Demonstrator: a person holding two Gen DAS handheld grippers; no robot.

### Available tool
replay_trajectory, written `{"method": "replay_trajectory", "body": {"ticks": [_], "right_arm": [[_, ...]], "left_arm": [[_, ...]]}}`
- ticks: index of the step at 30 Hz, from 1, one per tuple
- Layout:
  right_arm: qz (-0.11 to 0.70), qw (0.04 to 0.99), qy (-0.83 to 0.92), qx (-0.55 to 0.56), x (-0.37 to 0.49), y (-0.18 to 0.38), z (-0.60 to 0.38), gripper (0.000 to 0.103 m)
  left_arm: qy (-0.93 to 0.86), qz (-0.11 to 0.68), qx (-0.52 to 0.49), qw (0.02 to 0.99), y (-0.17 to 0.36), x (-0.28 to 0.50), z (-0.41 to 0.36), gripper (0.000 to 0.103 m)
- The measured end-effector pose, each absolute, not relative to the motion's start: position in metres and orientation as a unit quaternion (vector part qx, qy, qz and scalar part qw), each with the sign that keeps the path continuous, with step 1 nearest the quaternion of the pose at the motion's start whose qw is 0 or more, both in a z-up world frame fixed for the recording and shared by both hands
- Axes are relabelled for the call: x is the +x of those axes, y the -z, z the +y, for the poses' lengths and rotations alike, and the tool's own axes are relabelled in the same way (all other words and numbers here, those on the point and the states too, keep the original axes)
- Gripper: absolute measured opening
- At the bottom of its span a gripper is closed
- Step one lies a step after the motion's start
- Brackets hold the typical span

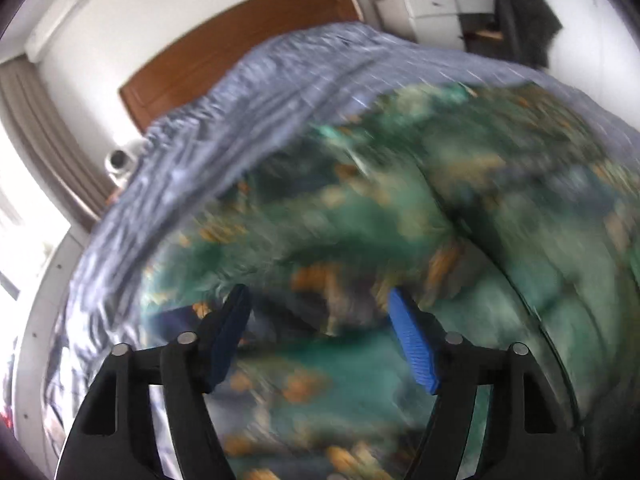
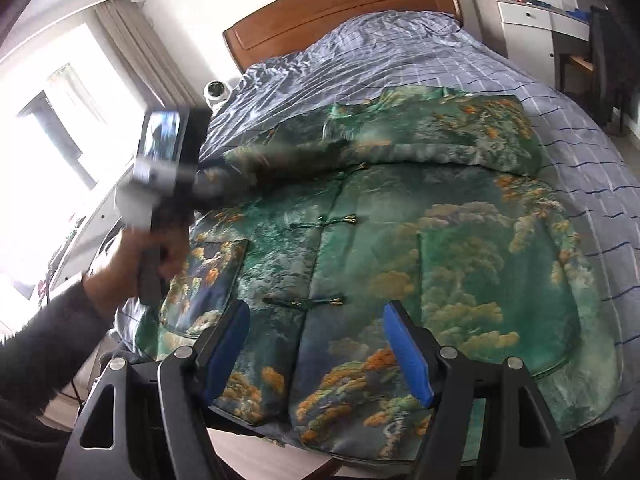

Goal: Fold large clothes

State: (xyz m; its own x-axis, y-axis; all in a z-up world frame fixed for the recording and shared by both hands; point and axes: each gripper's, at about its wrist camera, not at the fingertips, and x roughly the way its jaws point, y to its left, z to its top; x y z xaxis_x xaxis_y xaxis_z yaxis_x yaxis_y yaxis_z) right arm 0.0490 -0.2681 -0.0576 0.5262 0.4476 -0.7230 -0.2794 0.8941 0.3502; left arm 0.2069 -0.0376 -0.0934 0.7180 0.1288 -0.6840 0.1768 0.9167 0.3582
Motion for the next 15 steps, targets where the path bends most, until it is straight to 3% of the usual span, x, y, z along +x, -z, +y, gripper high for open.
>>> {"method": "replay_trajectory", "body": {"ticks": [8,15], "right_arm": [[0.454,0.854,-0.228,0.114,0.106,0.055,-0.259,0.071],[0.495,0.805,-0.244,0.216,0.23,0.098,-0.218,0.071]], "left_arm": [[0.017,0.413,0.132,0.901,0.105,0.138,0.011,0.081],[-0.021,0.413,0.045,0.91,0.106,0.106,0.052,0.084]]}}
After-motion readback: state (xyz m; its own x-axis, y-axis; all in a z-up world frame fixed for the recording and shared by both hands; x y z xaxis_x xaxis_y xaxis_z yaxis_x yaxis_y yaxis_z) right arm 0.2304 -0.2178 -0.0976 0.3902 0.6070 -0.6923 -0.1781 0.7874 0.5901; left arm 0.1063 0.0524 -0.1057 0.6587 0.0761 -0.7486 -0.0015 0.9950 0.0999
